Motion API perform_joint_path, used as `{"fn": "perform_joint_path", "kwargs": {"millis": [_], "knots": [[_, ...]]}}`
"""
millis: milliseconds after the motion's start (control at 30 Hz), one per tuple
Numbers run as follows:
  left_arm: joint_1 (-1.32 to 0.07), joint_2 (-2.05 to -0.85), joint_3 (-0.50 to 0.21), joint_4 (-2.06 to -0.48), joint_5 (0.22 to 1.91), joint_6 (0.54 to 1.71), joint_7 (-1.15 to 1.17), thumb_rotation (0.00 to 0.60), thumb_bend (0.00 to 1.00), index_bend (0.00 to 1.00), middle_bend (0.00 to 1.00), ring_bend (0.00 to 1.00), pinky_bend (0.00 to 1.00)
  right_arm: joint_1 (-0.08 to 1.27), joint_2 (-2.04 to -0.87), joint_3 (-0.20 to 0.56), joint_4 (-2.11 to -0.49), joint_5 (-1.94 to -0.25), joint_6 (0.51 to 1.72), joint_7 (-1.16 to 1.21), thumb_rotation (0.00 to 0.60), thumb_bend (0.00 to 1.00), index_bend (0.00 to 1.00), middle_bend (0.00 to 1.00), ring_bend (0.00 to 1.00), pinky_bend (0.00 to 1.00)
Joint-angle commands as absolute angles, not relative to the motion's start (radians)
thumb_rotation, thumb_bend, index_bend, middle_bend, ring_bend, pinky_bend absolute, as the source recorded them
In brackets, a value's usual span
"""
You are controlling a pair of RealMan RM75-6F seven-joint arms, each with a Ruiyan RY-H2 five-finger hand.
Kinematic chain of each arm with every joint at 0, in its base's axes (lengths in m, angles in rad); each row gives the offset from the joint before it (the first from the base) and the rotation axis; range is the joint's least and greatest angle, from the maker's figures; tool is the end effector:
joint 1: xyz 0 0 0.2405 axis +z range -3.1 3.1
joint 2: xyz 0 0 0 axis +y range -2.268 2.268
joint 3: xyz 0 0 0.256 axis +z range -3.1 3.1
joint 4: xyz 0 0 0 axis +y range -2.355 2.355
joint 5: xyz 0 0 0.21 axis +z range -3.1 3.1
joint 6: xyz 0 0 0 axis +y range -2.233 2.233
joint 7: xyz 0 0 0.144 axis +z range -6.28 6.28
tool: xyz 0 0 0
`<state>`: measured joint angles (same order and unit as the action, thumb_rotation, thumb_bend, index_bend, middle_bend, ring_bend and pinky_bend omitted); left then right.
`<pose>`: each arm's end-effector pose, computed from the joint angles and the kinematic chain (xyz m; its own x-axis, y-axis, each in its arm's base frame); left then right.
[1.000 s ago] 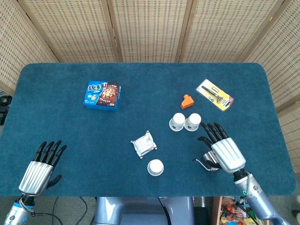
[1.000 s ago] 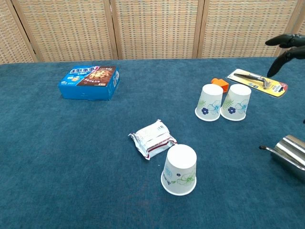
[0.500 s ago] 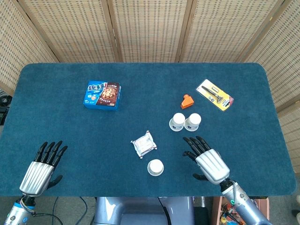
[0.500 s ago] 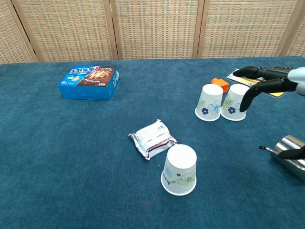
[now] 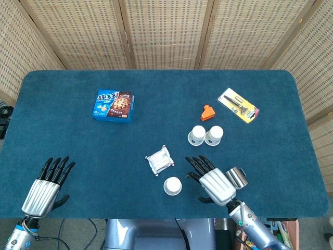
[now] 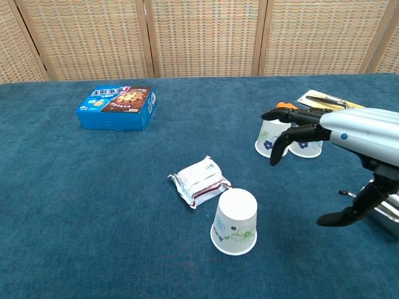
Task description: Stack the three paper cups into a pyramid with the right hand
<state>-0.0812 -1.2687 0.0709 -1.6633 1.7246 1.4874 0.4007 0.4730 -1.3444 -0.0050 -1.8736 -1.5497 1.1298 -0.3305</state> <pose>-0.2608 0.1476 0.0859 0.5832 0.0361 0.8115 0.7897 -0.2591 -0.5560 -0.1475 -0.2203 0.0264 0.4110 -0.2559 0.8750 -0.8080 -0.5466 0.2196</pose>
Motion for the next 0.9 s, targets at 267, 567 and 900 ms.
{"fn": "perform_joint_path", "kwargs": {"millis": [267,567,900], "knots": [[-0.082,-1.269,0.068,-1.661,1.72,1.486,0.396,0.6,0.2,0.0,0.0,0.0,0.0,0.517,-1.421,0.046,-1.841,-1.453,1.065,-0.395,0.6,0.06,0.35,0.0,0.0,0.0],[-0.083,-1.272,0.07,-1.659,1.72,1.481,0.4,0.6,0.2,0.0,0.0,0.0,0.0,0.538,-1.47,0.051,-1.841,-1.422,1.042,-0.431,0.6,0.06,0.35,0.0,0.0,0.0],[-0.084,-1.272,0.069,-1.658,1.716,1.478,0.399,0.6,0.2,0.0,0.0,0.0,0.0,0.575,-1.523,0.08,-1.812,-1.359,1.011,-0.472,0.6,0.06,0.35,0.0,0.0,0.0]]}}
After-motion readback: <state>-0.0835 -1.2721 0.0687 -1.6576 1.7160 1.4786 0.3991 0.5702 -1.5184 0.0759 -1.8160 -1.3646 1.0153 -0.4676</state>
